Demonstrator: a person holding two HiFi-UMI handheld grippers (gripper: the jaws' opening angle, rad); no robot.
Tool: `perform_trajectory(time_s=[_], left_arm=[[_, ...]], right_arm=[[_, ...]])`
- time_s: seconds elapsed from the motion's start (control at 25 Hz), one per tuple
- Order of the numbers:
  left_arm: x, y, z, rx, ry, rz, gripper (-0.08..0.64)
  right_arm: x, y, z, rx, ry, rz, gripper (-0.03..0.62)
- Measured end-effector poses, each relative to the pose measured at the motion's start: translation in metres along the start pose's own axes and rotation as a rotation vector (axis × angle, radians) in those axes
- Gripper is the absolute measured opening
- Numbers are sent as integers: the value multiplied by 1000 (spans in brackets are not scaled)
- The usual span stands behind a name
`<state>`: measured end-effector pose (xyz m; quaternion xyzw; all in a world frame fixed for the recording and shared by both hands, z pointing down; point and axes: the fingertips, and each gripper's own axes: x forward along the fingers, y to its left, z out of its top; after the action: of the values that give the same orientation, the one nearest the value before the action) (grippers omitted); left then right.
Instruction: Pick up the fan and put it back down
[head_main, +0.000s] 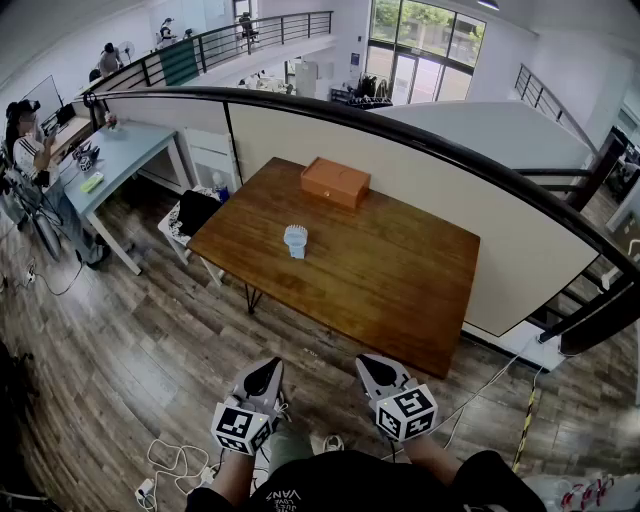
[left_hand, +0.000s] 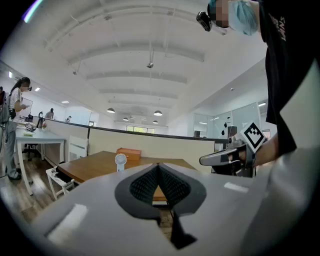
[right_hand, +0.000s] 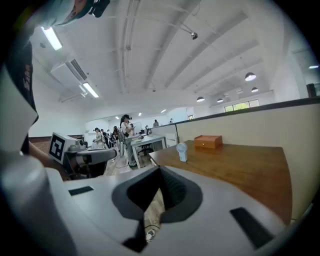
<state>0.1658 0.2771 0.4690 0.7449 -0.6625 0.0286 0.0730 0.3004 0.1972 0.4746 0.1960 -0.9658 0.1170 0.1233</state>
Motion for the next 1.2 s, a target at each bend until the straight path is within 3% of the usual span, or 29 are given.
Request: perform_trajectory(time_s=[0.4, 0.6, 0.68, 0.72, 0.76, 0.8, 1.2], left_arm=[[12, 3, -1, 3, 21, -16, 9], [26, 17, -3, -2, 35, -35, 9], [34, 24, -5, -24, 48, -53, 20], [38, 28, -6, -32, 55, -61, 68], [42, 34, -7, -38, 64, -70, 150], [46, 40, -9, -42, 74, -79, 186], [96, 137, 0, -50, 132, -152, 200]], right_arm=[[14, 0, 9, -8, 6, 25, 11], [33, 0, 20, 36, -52, 63, 14], [44, -2, 23, 41, -51, 70, 102], [50, -3, 24, 43, -46, 72, 164], [57, -5, 24, 44, -39, 72, 173], [64, -7, 25, 46, -32, 68, 174], [154, -36, 47, 87, 10, -78, 181]])
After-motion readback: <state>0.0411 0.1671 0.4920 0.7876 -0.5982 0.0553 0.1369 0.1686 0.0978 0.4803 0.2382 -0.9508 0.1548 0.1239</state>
